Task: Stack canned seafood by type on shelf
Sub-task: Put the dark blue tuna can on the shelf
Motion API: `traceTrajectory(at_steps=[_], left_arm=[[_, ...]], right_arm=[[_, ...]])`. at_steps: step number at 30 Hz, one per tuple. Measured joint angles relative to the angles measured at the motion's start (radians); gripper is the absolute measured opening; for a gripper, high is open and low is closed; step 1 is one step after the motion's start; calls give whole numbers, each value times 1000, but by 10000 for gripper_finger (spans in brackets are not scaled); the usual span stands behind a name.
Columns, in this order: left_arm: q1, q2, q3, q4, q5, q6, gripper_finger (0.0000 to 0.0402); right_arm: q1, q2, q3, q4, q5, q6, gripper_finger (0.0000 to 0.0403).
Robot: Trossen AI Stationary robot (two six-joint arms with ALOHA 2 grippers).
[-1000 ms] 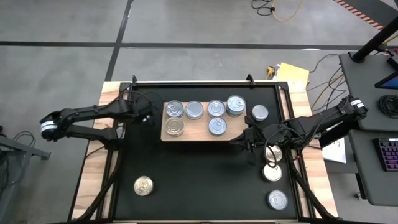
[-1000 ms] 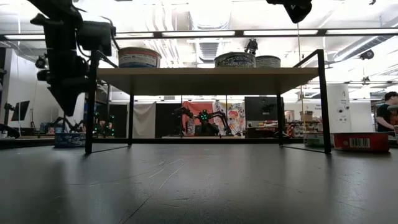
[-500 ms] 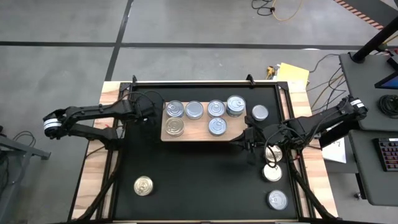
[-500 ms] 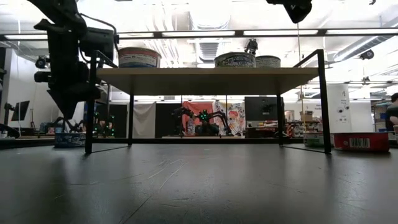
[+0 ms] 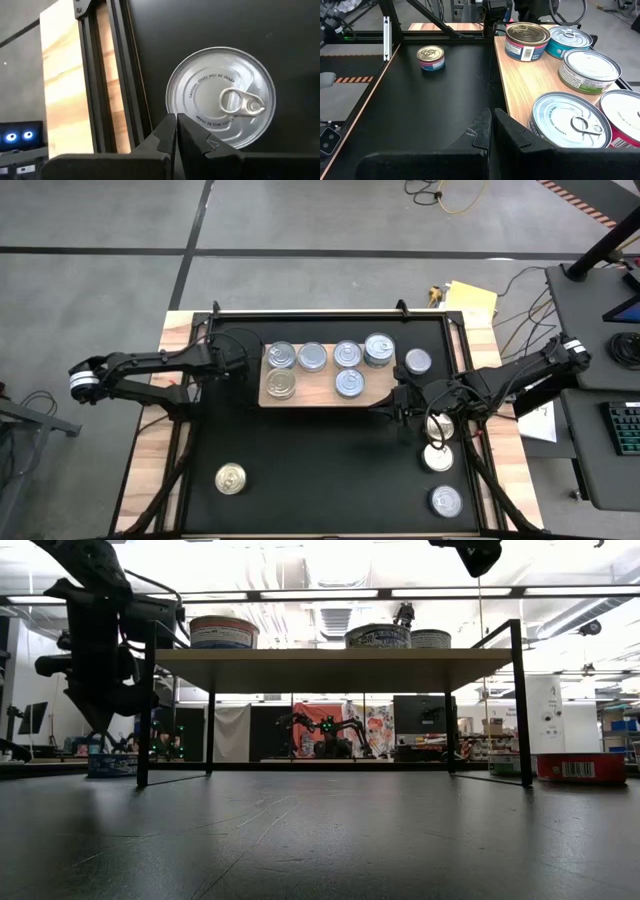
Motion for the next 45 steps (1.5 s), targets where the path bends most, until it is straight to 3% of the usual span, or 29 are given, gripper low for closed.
traceTrajectory(at_steps=[11, 21, 45], left_arm=[[2, -80, 55, -4, -35, 30, 0], [3, -53, 8, -52, -57, -79, 0], [3, -4, -28, 27, 40, -71, 0]], right_arm=[[0, 0, 0, 0, 0, 0, 9], [0, 0, -1, 0, 0, -1, 9], [0, 0, -2, 0, 0, 1, 9]])
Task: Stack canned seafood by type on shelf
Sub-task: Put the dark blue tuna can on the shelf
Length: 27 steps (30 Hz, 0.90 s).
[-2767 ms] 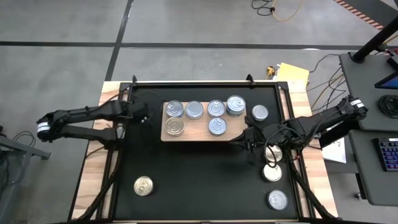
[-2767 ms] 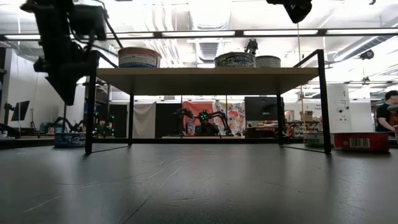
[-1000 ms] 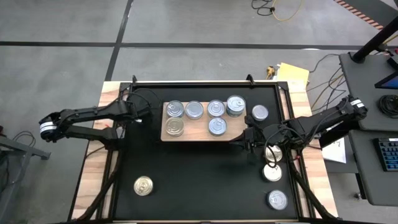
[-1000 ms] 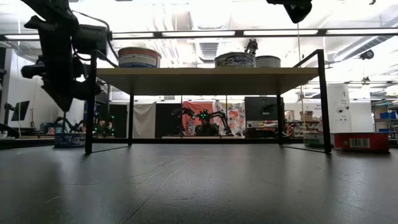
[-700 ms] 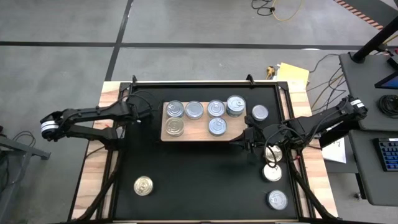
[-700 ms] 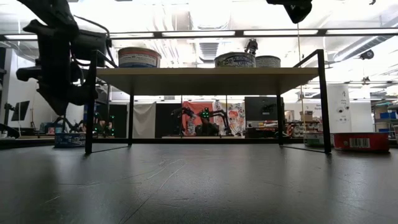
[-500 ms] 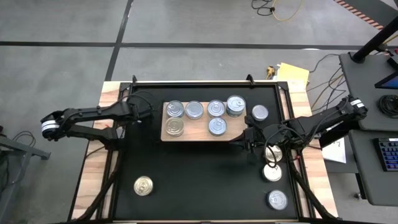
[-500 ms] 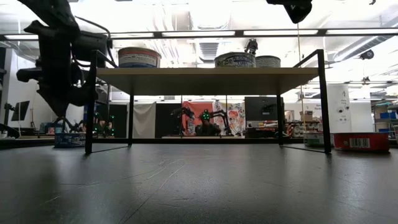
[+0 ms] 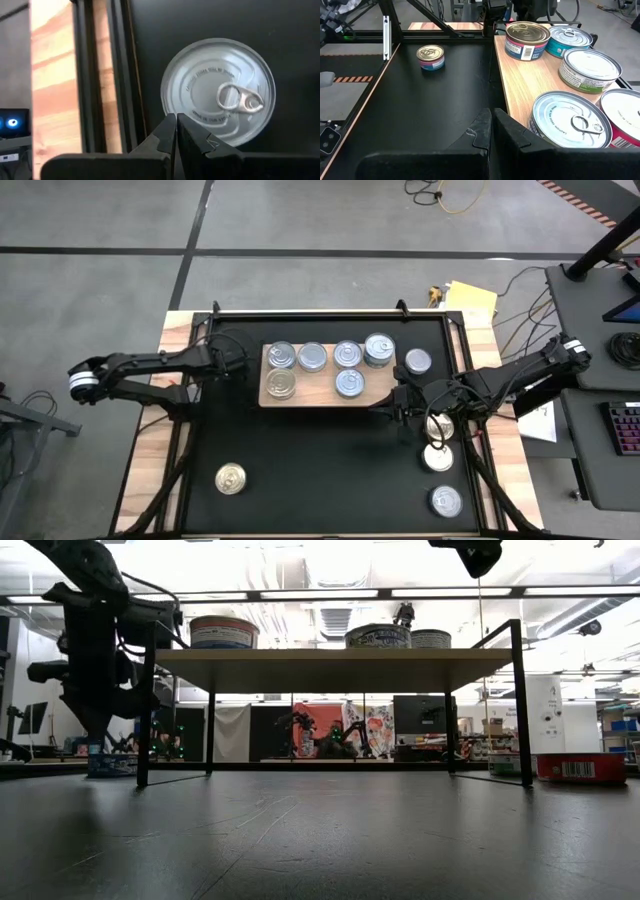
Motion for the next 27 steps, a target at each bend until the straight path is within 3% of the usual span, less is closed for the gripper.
traceTrajectory(at_steps=[15, 27], left_arm=[[0, 2, -100, 169, 39, 43, 0], [0, 4, -103, 172, 63, 22, 0]], right_arm=[[0, 0, 0, 0, 0, -1, 9], [0, 0, 0, 1, 0, 6, 9]])
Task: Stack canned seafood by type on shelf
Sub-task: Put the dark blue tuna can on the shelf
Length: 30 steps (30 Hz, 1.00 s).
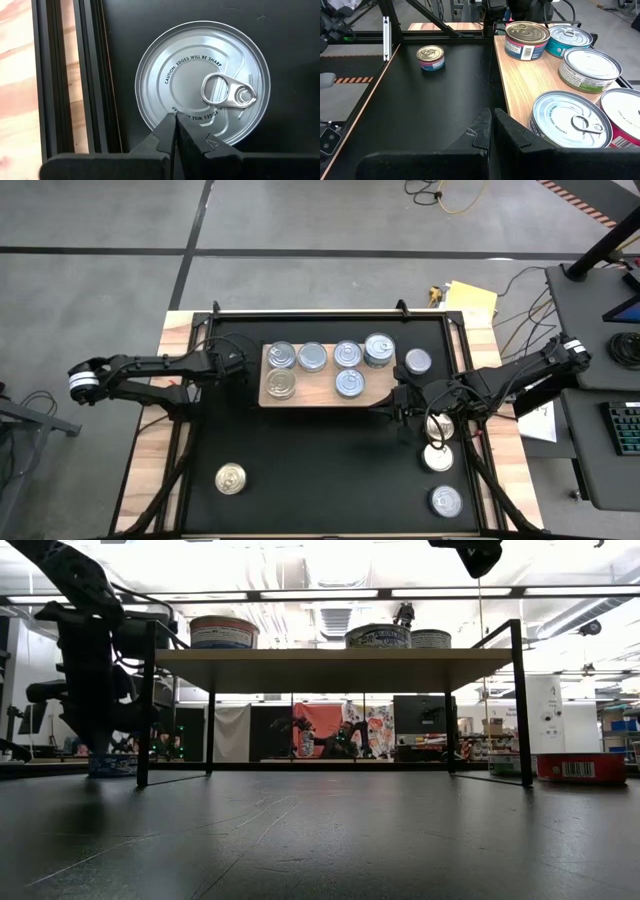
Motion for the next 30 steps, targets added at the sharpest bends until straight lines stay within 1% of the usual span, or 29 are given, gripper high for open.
traceTrajectory(at_steps=[10, 30], left_arm=[[0, 2, 27, -53, 56, -22, 0], [-1, 2, 27, -58, 85, -35, 0]], right_arm=[[0, 0, 0, 0, 0, 2, 9], [0, 0, 0, 0, 0, 3, 9]])
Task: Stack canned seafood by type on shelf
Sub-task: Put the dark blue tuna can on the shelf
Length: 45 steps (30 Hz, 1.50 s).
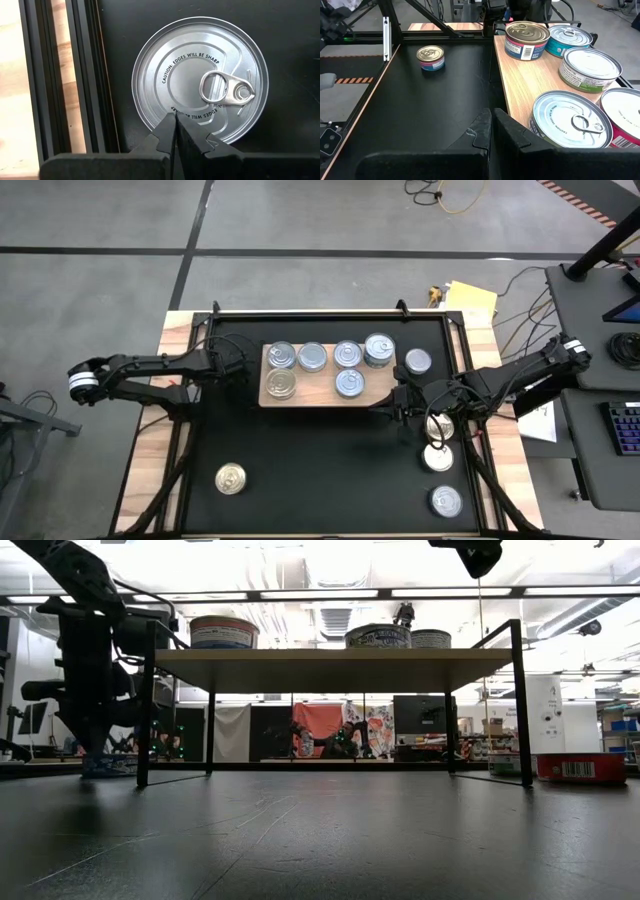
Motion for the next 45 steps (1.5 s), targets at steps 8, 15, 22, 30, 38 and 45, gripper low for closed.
traceTrajectory(at_steps=[8, 15, 22, 30, 38, 45], left_arm=[[0, 0, 0, -1, 15, -9, 0], [0, 0, 0, -8, 41, -15, 0], [-4, 0, 0, -10, 50, -32, 0], [-9, -1, 0, -14, 66, -59, 0], [-23, -1, 1, -18, 90, -69, 0], [-47, 1, 32, -66, 145, -96, 0]], right_arm=[[0, 0, 0, 0, 0, 0, 9], [0, 0, -2, 0, 0, 0, 9], [0, 0, -2, 0, 0, 1, 9], [0, 0, -10, 0, 0, 16, 9], [0, 0, -27, 0, 0, 36, 9], [0, 0, -31, 0, 0, 37, 9]])
